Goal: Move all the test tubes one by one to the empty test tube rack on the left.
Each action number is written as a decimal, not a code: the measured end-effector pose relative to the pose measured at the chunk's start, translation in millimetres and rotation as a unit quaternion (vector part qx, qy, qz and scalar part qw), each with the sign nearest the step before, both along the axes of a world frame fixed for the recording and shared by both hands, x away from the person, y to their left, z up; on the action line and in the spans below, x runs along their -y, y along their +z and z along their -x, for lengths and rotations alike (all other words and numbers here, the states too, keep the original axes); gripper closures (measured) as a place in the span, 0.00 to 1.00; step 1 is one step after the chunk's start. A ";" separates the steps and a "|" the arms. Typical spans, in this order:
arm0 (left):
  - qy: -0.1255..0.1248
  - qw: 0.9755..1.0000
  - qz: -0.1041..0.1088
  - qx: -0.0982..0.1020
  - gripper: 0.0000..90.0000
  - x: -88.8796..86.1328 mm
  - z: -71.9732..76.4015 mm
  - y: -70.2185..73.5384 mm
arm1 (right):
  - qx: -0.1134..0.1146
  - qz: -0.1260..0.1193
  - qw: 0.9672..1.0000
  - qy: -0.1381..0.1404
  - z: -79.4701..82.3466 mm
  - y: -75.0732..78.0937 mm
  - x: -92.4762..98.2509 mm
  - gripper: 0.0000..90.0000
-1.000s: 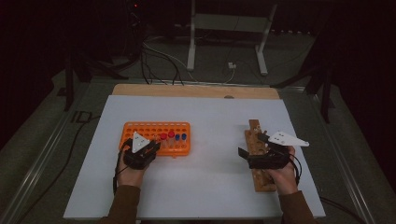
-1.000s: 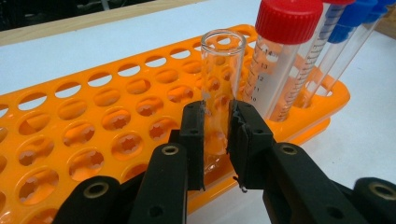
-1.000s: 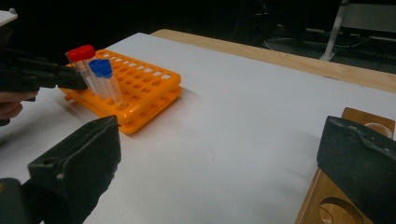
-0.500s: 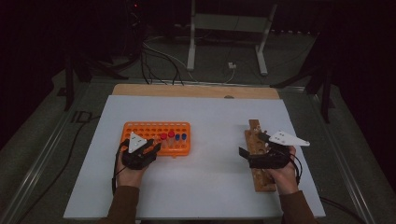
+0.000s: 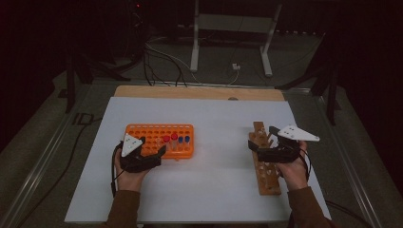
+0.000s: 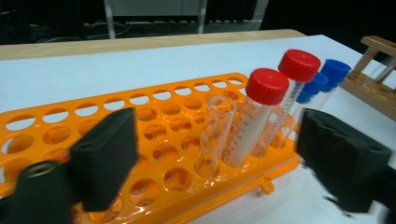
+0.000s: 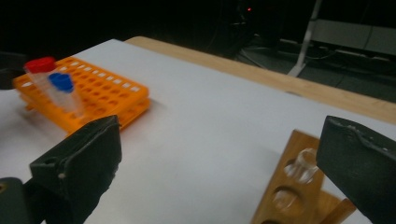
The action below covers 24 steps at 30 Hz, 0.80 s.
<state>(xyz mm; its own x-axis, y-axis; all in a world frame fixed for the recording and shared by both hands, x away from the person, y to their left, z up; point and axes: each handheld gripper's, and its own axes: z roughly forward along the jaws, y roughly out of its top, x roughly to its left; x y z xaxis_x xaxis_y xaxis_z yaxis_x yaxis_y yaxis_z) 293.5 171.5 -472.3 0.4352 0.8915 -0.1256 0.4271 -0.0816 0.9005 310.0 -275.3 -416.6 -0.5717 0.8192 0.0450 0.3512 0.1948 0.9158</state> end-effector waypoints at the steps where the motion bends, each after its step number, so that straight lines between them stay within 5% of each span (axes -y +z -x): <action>1: 0.003 1.000 0.004 0.006 0.01 -0.1 0.9 1.5 | 0.001 0.002 1.000 -0.003 -2.9 0.7 1.0 0.00; 6: -0.002 1.000 0.020 0.022 0.00 -2.2 3.8 6.2 | -0.004 0.004 1.000 -0.019 -17.3 -3.0 7.3 0.00; 19: -0.010 1.000 0.020 0.012 0.01 -1.1 2.5 3.8 | -0.059 0.029 0.996 -0.065 -46.7 -25.8 20.5 0.07; 24: -0.012 1.000 0.018 0.012 0.01 1.5 2.8 3.8 | -0.071 0.056 0.994 -0.067 -50.0 -31.8 19.8 0.20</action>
